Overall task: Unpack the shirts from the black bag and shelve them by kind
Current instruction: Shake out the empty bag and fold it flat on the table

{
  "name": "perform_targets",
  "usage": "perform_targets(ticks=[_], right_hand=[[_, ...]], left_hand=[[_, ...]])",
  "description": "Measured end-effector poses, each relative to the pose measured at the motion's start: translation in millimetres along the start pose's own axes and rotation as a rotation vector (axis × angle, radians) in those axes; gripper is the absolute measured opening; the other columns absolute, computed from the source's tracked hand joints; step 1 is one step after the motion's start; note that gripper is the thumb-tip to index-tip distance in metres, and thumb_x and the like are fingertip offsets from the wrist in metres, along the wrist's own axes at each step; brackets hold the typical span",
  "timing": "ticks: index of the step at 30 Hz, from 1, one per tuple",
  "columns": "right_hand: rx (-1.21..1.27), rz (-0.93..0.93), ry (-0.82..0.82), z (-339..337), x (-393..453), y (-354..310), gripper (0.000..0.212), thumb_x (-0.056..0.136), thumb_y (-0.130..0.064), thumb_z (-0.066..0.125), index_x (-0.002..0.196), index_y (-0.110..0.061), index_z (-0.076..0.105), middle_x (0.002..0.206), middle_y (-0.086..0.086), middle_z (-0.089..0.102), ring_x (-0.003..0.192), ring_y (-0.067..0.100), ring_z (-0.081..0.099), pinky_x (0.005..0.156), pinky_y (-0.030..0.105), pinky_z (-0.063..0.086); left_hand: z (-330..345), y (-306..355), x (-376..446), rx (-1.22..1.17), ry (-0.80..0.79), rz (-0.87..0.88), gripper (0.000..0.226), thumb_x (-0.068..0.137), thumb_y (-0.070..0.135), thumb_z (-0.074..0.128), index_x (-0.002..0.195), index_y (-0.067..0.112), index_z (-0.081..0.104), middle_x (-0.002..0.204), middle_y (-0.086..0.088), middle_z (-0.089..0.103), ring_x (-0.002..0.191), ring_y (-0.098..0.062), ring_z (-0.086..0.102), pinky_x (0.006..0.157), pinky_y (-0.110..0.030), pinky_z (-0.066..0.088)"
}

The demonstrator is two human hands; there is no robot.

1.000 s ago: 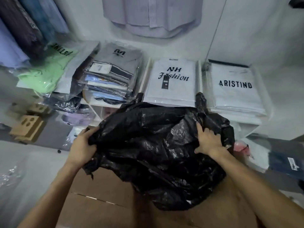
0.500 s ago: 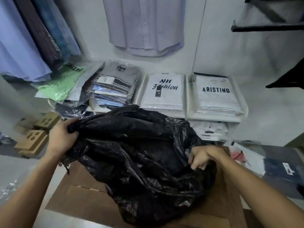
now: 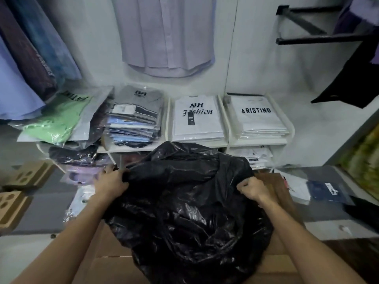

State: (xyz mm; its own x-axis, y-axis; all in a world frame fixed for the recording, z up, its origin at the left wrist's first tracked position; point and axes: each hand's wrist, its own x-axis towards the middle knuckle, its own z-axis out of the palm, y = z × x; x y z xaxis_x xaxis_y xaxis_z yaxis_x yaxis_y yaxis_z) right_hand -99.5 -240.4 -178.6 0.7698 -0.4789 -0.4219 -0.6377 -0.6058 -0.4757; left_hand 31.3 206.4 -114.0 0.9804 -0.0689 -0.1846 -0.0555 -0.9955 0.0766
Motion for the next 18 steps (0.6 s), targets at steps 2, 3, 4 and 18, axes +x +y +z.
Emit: perform_targets(ticks=[2, 3, 4, 18], right_hand=[[0.057, 0.019, 0.087, -3, -9, -9, 0.008, 0.089, -0.034, 0.073, 0.096, -0.032, 0.073, 0.128, 0.009, 0.069, 0.122, 0.031, 0.061, 0.107, 0.04, 0.047], [0.037, 0.078, 0.102, 0, -5, -6, 0.039, 0.085, -0.045, 0.078, 0.117, -0.027, 0.066, 0.139, 0.014, 0.057, 0.131, 0.035, 0.052, 0.112, 0.042, 0.041], [0.029, 0.158, 0.095, 2, -7, -6, 0.077, 0.075, -0.055, 0.084, 0.137, -0.024, 0.052, 0.147, 0.017, 0.046, 0.136, 0.038, 0.045, 0.113, 0.046, 0.038], [0.837, -0.223, 0.134, -29, -39, -16, 0.036, 0.081, -0.053, 0.081, 0.109, -0.03, 0.076, 0.107, -0.005, 0.077, 0.1, 0.009, 0.073, 0.1, 0.037, 0.055]], left_hand=[[4, 25, 5, 0.108, 0.038, 0.065, 0.061, 0.083, 0.037, 0.07, 0.142, 0.037, 0.054, 0.157, -0.013, 0.035, 0.144, -0.041, 0.029, 0.116, -0.058, 0.026], [7, 41, 7, 0.093, 0.068, 0.14, 0.058, 0.084, 0.038, 0.069, 0.141, 0.036, 0.056, 0.16, -0.011, 0.032, 0.148, -0.039, 0.024, 0.119, -0.058, 0.022], [11, 59, 7, 0.061, 0.086, 0.224, 0.054, 0.085, 0.037, 0.067, 0.138, 0.034, 0.06, 0.161, -0.009, 0.033, 0.15, -0.037, 0.024, 0.121, -0.055, 0.02], [23, 270, -67, -0.838, -0.802, 0.359, 0.042, 0.083, 0.015, 0.067, 0.122, 0.027, 0.062, 0.083, 0.0, 0.063, 0.062, -0.011, 0.054, 0.051, -0.023, 0.036]])
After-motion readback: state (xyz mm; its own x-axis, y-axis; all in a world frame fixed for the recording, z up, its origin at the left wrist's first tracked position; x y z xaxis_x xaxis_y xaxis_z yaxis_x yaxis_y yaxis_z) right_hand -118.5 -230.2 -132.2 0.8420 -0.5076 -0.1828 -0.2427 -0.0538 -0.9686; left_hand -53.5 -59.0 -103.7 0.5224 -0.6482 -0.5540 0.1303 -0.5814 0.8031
